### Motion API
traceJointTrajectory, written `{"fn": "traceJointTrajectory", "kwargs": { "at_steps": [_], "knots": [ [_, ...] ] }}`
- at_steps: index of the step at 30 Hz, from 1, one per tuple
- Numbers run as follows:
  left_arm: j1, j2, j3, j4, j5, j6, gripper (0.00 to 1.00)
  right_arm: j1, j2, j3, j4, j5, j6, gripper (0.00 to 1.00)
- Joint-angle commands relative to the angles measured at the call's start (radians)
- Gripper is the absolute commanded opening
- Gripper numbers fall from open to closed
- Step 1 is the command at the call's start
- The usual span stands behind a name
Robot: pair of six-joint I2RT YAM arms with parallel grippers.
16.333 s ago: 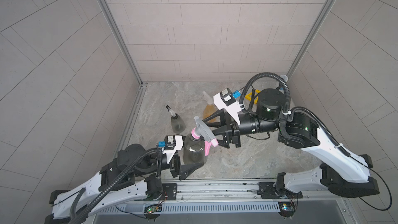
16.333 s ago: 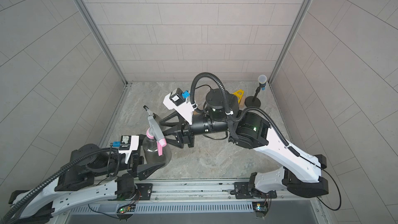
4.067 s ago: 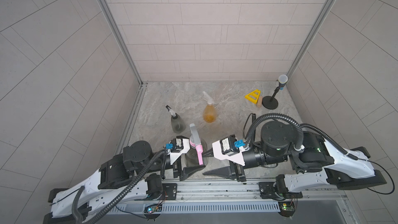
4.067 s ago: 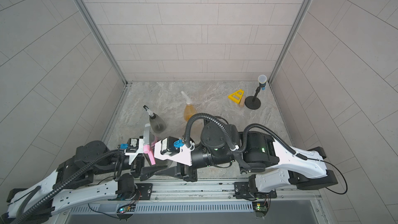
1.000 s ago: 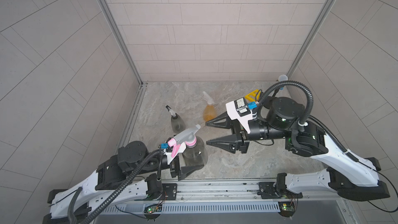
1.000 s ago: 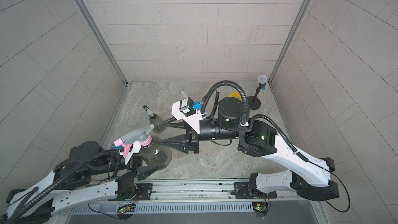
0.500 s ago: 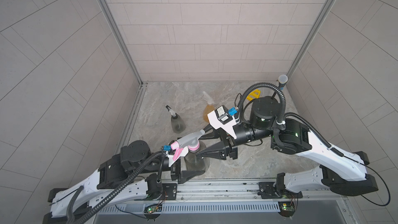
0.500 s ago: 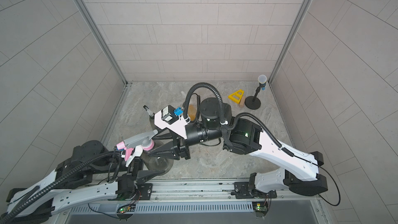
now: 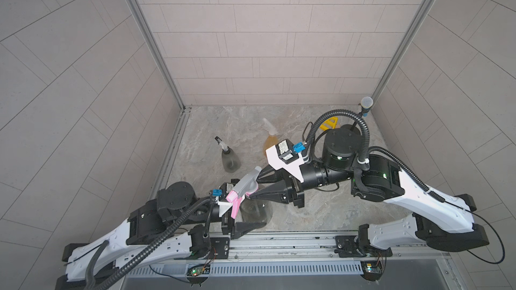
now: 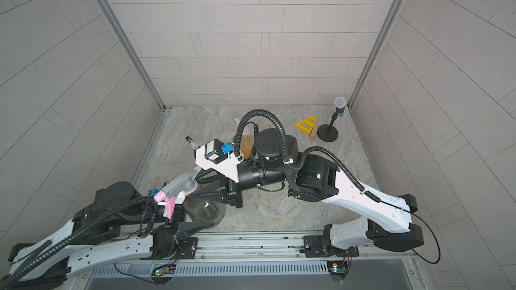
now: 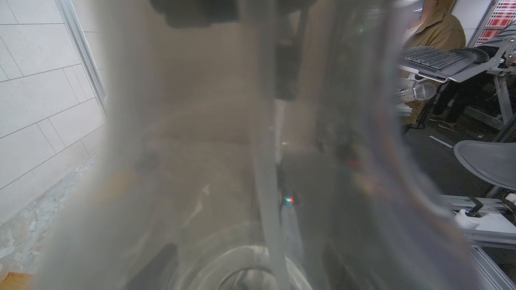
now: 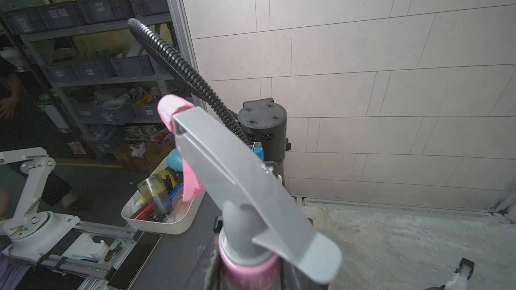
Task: Attach spray nozzles to spray bottles
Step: Screw the spray nozzle on the spray bottle.
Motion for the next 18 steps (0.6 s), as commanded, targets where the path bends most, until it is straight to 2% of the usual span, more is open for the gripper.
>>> {"fn": "traceJointTrajectory", "kwargs": {
  "at_steps": [1,3,6,10,13,16,18],
  "knots": [
    [0.006,0.009,0.031,0.004,-0.106,-0.01,0.0,0.043,-0.006,0.024,-0.054,0.054,-0.016,0.22],
    [0.006,0.01,0.037,0.003,-0.143,-0.007,0.0,0.063,-0.006,0.007,-0.065,0.12,-0.007,0.21],
    [0.007,0.015,0.046,0.007,-0.21,0.006,0.0,0.119,-0.012,-0.028,-0.056,0.299,0.044,0.21],
    [0.007,0.031,0.045,0.016,-0.314,0.025,0.0,0.239,-0.008,-0.051,-0.032,0.67,0.179,0.21],
    [0.006,0.041,0.036,0.031,-0.357,0.031,0.0,0.324,0.03,-0.053,0.009,0.882,0.233,0.22],
    [0.006,0.046,0.03,0.038,-0.381,0.035,0.0,0.363,0.08,-0.007,0.002,1.033,0.236,0.23],
    [0.007,0.043,0.026,0.038,-0.39,0.033,0.0,0.363,0.08,-0.004,0.016,1.055,0.242,0.28]
  ]
}}
